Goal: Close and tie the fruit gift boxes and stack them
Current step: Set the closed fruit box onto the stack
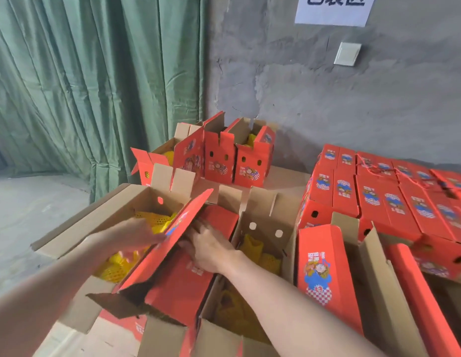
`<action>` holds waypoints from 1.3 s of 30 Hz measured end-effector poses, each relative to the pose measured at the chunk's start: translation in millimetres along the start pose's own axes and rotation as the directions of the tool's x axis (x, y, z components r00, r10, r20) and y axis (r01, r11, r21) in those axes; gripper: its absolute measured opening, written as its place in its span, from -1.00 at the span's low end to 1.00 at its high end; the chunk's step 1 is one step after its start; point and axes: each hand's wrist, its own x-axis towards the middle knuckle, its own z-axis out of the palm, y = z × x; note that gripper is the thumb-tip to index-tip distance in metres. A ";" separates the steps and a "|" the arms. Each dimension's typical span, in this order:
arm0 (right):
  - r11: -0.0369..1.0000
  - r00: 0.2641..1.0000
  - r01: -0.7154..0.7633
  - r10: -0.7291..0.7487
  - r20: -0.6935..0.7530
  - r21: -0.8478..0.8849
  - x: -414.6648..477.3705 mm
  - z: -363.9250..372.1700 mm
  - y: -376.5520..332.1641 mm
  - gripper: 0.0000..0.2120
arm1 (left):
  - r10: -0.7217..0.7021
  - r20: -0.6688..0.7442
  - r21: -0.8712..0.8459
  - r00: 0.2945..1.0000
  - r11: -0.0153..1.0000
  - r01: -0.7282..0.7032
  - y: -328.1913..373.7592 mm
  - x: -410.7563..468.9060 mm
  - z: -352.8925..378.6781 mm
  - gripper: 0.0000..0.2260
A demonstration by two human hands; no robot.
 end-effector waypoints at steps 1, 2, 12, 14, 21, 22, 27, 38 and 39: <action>1.000 1.000 -0.012 0.012 -0.015 0.021 -2.6 -5.6 0.7 -0.56 | 0.049 -0.076 -0.041 0.996 0.998 -0.052 8.3 0.9 -9.8 -0.66; 1.000 0.999 -0.013 0.013 -0.029 0.016 -7.1 -12.5 1.0 -0.56 | 0.079 -0.196 -0.108 0.977 0.989 -0.102 18.6 1.6 -20.8 -0.73; 0.966 0.905 -0.256 0.224 -0.360 -0.043 -135.2 -94.8 79.7 -0.77 | 0.443 -0.628 -0.117 0.639 0.758 -0.641 217.0 -78.2 26.2 -0.79; 0.930 0.881 -0.361 0.315 -0.352 -0.070 -177.8 -113.2 102.6 -0.77 | 0.460 -0.661 -0.122 0.593 0.713 -0.690 265.0 -102.5 51.4 -0.74; 0.889 0.822 -0.454 0.390 -0.415 -0.063 -339.4 -148.2 167.1 -0.78 | 0.505 -0.697 -0.134 0.509 0.606 -0.784 411.0 -192.6 109.3 -0.67; 0.883 0.809 -0.468 0.406 -0.425 -0.047 -360.6 -149.9 176.2 -0.77 | 0.529 -0.698 -0.104 0.483 0.592 -0.799 425.9 -203.6 117.3 -0.66; 0.795 0.733 -0.605 0.571 -0.369 0.028 -447.0 -152.9 219.2 -0.72 | 0.645 -0.513 -0.049 0.567 0.637 -0.769 485.5 -237.1 156.9 -0.49; 0.914 0.895 -0.405 0.390 -0.217 -0.031 -494.6 -124.4 247.1 -0.69 | 0.707 -0.130 0.465 0.695 0.663 -0.587 514.9 -233.3 177.2 -0.55; 0.908 0.888 -0.419 0.414 -0.202 0.019 -500.6 -133.9 251.8 -0.68 | 0.727 -0.165 0.473 0.666 0.651 -0.594 511.3 -233.8 176.6 -0.60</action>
